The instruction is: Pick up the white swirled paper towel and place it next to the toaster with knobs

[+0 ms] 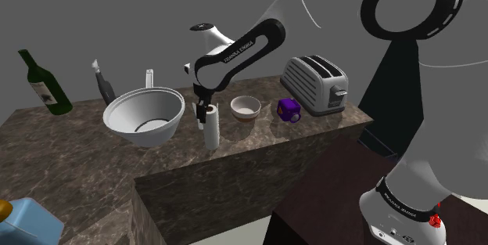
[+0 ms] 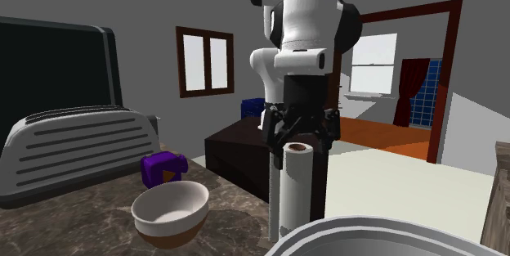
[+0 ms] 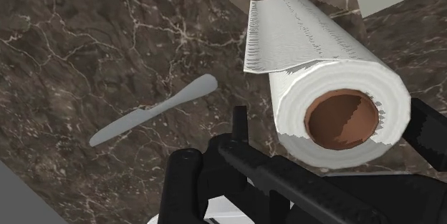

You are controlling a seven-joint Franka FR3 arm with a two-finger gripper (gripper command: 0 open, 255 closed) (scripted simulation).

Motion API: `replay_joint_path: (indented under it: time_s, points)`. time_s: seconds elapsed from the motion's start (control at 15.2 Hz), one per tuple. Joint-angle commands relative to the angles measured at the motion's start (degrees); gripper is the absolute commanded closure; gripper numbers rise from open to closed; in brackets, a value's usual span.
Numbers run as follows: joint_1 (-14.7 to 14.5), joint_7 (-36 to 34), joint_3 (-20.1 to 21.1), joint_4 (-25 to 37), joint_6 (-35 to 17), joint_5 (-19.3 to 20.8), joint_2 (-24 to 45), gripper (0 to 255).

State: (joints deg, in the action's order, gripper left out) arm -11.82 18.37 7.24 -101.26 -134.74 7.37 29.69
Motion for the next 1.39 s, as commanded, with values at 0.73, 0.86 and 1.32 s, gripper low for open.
replay_joint_path:
  time_s: [0.73, 0.86, 1.32]
  points:
    - [0.1, 0.2, 0.1, 0.2, 1.1, -0.2, -0.9, 255]
    - [0.1, 0.3, 0.2, 0.5, 2.3, -0.4, -1.8, 255]
    - [0.3, 0.8, 0.6, 2.0, 6.5, -1.0, -4.6, 255]
